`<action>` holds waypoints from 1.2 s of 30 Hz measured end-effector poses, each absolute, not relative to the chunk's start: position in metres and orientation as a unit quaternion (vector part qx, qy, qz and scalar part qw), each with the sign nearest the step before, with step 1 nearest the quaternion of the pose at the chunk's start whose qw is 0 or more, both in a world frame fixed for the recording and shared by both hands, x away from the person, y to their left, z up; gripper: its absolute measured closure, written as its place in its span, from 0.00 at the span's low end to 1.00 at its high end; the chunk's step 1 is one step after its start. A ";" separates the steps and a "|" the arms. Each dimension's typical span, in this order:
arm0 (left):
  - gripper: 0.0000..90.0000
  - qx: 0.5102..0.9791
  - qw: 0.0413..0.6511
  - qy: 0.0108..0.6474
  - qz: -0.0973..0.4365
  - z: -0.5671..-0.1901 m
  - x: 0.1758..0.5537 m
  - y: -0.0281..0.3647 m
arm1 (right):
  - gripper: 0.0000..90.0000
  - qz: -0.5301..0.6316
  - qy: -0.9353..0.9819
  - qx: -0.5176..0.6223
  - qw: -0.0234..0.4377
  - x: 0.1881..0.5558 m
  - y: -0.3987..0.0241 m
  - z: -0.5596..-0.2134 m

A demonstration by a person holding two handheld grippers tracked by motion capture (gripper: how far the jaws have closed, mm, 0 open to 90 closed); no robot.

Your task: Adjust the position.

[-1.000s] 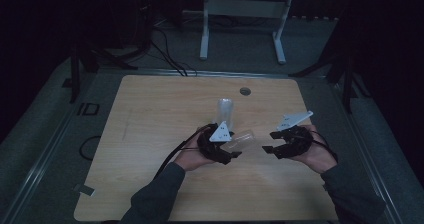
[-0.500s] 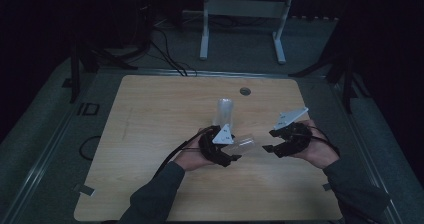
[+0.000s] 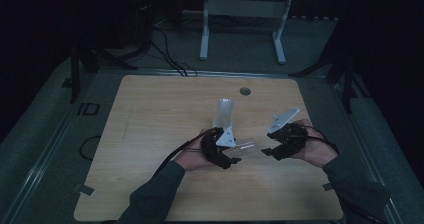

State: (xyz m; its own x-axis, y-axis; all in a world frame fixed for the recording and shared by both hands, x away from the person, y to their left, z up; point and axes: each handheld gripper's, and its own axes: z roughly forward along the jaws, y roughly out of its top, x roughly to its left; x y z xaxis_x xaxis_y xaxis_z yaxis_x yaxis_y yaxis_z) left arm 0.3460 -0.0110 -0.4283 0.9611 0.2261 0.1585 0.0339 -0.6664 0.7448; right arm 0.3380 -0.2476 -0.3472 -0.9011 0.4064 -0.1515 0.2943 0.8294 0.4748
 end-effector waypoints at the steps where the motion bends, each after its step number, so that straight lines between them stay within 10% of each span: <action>1: 0.34 0.905 0.402 0.071 0.119 -0.428 0.346 -0.011 | 0.44 0.223 0.950 0.182 0.124 0.338 -0.247 -0.347; 36: 0.34 0.922 0.372 0.042 0.093 -0.436 0.341 -0.018 | 0.38 0.163 0.976 0.120 0.076 0.334 -0.221 -0.368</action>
State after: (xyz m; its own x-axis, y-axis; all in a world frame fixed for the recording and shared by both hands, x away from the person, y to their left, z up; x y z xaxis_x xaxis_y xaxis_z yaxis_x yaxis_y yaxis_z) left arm 0.3406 -0.0180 -0.4358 0.9794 0.1458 0.1398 0.0079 -0.7191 0.6949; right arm 0.3344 -0.2214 -0.3679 -0.9595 0.2599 -0.1083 0.2104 0.9175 0.3374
